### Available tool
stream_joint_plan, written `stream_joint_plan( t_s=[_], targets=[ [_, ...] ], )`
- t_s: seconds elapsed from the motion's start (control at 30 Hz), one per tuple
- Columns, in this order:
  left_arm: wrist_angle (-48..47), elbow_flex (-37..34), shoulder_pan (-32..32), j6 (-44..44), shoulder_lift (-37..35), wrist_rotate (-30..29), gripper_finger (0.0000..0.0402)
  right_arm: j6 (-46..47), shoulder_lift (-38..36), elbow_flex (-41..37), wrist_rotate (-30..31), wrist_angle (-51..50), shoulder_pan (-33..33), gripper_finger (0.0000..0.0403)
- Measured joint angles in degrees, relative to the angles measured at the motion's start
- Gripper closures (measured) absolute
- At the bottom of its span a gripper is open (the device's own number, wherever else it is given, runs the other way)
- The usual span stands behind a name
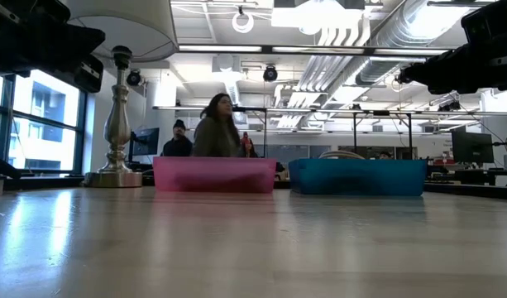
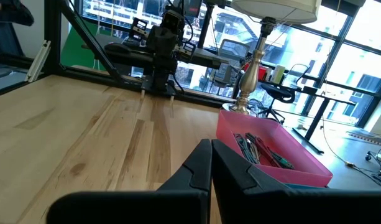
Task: Pick & Place USB Port
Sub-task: Return to Home Position
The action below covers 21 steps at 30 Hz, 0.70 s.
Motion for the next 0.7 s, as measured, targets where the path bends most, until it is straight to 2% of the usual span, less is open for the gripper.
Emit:
stream_joint_plan(
  t_s=[0.7],
  targets=[
    [-1.2, 0.0, 0.0, 0.0, 0.0, -0.1, 0.0400, 0.0, 0.0, 0.0, 0.0, 0.0, 0.0, 0.0402]
  ],
)
